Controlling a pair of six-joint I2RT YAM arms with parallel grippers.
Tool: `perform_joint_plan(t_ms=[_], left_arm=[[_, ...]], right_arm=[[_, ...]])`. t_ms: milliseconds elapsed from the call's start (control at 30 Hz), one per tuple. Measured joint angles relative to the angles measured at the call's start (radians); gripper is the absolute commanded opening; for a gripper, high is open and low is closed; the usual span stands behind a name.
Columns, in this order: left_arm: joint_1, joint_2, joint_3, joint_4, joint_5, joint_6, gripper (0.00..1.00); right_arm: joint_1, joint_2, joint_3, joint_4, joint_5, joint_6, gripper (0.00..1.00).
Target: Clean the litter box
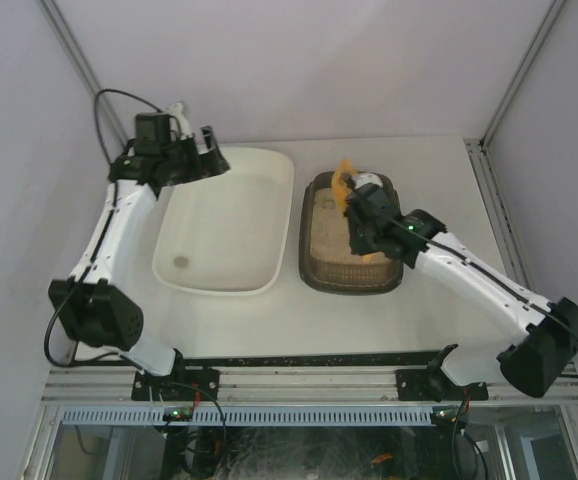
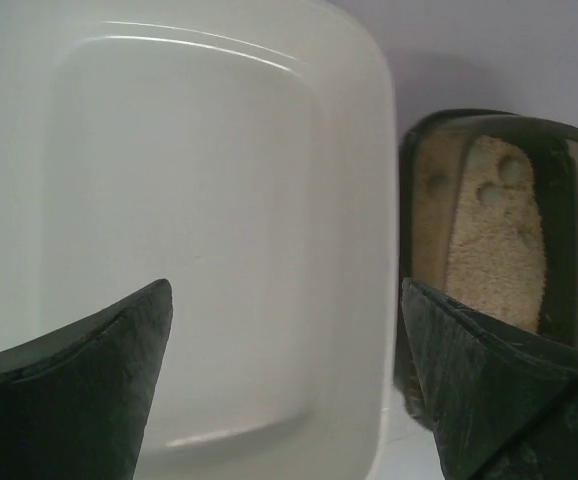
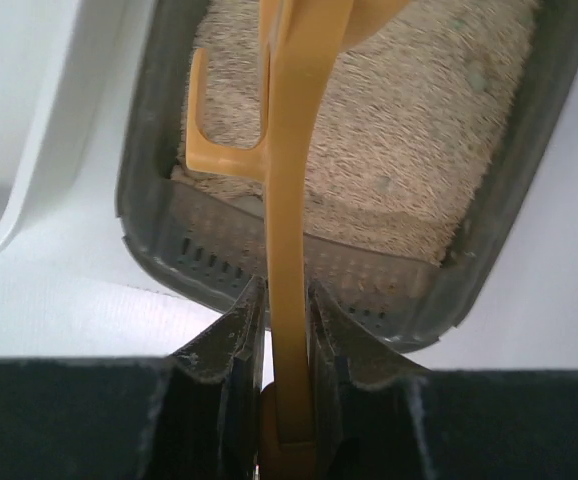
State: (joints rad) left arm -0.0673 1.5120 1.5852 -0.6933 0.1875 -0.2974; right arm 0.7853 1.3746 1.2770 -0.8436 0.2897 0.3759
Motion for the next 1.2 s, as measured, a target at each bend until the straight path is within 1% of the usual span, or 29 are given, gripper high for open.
perform_joint_plan(t_ms=[33, 100, 200, 267, 400, 533, 600, 667, 733, 867, 1033, 1200], left_arm=[[-0.045, 0.041, 0.023, 0.007, -0.003, -0.019, 1.0], [-0.119, 0.106, 0.052, 0.029, -0.006, -0.07, 1.0], [-0.2, 0.165, 0.051, 0.084, 0.004, -0.17, 1.0], [-0.237, 0.183, 0.028, 0.15, 0.007, -0.25, 1.0], [-0.288, 0.217, 0.014, 0.232, -0.008, -0.357, 1.0], [-0.322, 0.241, 0.014, 0.248, 0.002, -0.447, 1.0], [-0.329, 0.238, 0.013, 0.252, 0.003, -0.467, 1.0], [-0.329, 0.218, -0.005, 0.269, -0.002, -0.471, 1.0], [-0.319, 0.166, -0.056, 0.278, -0.018, -0.468, 1.0], [-0.283, 0.03, -0.159, 0.296, -0.041, -0.434, 1.0], [-0.243, -0.146, -0.262, 0.347, -0.094, -0.347, 1.0], [-0.22, -0.204, -0.323, 0.379, -0.105, -0.311, 1.0]], right_arm=[[-0.052, -0.037, -0.026, 0.011, -0.02, 0.013, 0.0], [-0.117, -0.084, -0.082, 0.033, -0.064, 0.033, 0.0], [-0.161, -0.089, -0.165, 0.05, -0.142, 0.044, 0.0], [-0.188, -0.063, -0.197, 0.048, -0.183, 0.047, 0.0], [-0.246, 0.008, -0.201, 0.088, -0.257, 0.046, 0.0], [-0.301, 0.096, -0.188, 0.126, -0.286, 0.042, 0.0], [-0.318, 0.15, -0.171, 0.143, -0.297, 0.039, 0.0], [-0.33, 0.209, -0.144, 0.156, -0.305, 0.035, 0.0], [-0.335, 0.262, -0.116, 0.166, -0.315, 0.032, 0.0], [-0.338, 0.347, -0.064, 0.208, -0.345, 0.03, 0.0], [-0.341, 0.416, -0.008, 0.261, -0.388, 0.032, 0.0], [-0.347, 0.456, -0.004, 0.323, -0.47, 0.045, 0.0]])
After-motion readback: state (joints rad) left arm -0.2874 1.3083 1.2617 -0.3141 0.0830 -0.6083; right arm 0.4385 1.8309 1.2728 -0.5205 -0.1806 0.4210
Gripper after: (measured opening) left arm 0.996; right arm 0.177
